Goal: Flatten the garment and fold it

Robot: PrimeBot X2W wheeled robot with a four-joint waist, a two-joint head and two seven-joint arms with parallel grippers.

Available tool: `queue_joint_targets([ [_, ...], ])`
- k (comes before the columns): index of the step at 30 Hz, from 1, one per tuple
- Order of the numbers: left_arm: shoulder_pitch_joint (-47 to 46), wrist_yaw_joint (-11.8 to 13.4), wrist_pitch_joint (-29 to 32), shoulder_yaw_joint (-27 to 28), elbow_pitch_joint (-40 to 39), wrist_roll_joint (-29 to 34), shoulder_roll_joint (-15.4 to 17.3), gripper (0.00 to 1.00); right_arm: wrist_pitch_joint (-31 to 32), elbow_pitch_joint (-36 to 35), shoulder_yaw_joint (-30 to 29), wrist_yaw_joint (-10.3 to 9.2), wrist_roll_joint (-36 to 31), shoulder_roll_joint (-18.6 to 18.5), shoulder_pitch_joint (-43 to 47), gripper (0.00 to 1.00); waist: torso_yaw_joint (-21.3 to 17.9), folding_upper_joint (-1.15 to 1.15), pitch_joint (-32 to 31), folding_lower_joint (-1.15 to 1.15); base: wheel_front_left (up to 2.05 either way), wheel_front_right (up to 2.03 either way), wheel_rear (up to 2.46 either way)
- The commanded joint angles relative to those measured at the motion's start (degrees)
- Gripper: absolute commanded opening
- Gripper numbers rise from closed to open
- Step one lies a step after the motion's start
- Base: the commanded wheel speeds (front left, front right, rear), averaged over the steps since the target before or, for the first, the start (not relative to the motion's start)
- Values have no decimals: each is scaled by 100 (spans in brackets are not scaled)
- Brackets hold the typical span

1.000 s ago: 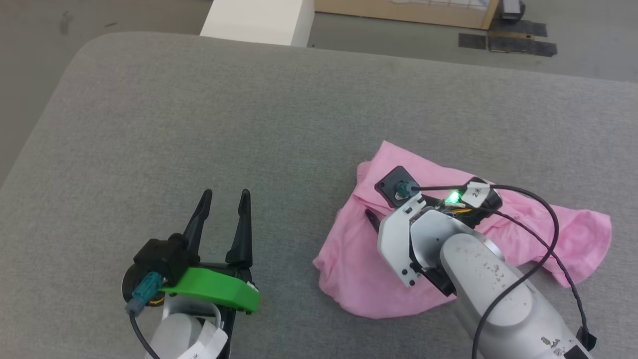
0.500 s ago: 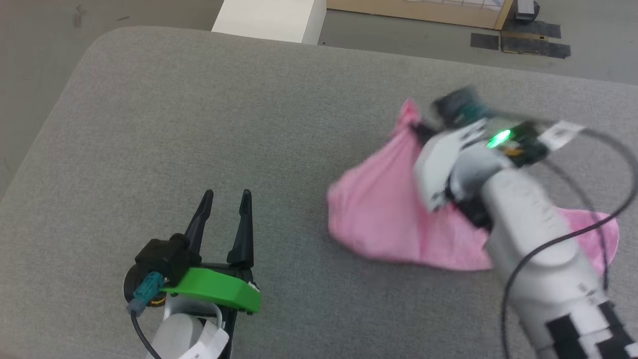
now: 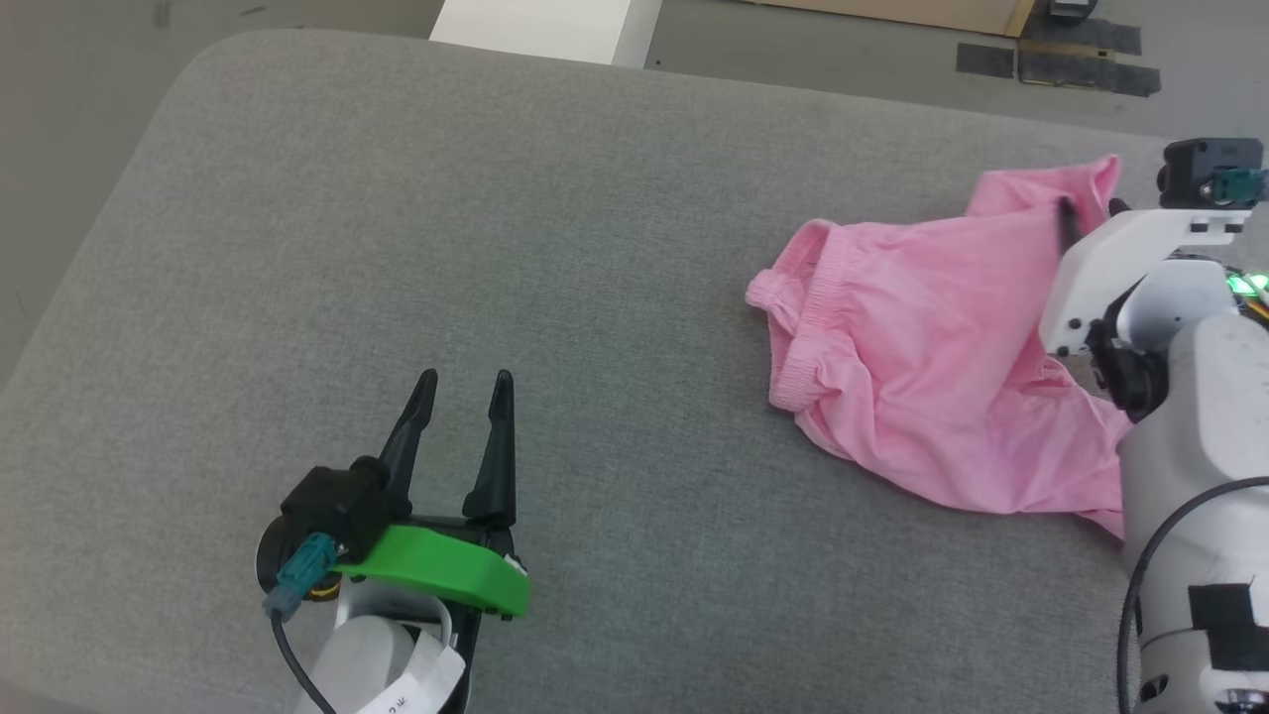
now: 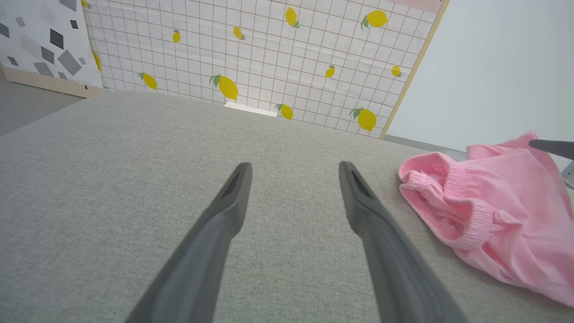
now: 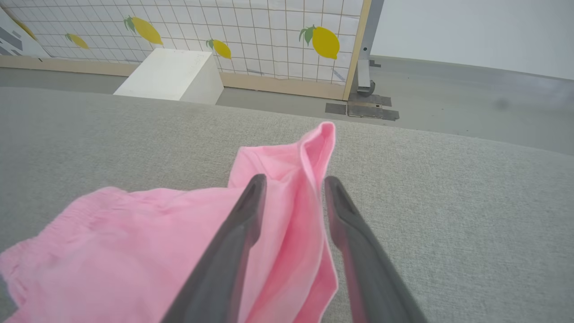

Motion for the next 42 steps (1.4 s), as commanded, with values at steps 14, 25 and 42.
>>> queue_joint_targets([
  [14, 247, -34, -22, 145, 127, 24, -15, 100, -2466, -2201, 1689, -9, 1443, 130, 2664, 100, -766, 0, -674, 0, 0, 0, 0],
  [25, 122, -131, -22, -112, 432, 12, -15, 100, -2757, -3501, 1970, -9, 1728, 133, 4298, 100, -1514, 0, -799, 0, 0, 0, 0],
  [42, -1581, 113, 1769, -613, 2325, -449, -12, 100, -2722, -3739, 2219, -9, 1754, 133, 4299, 100, -2312, 0, -486, 0, 0, 0, 0],
])
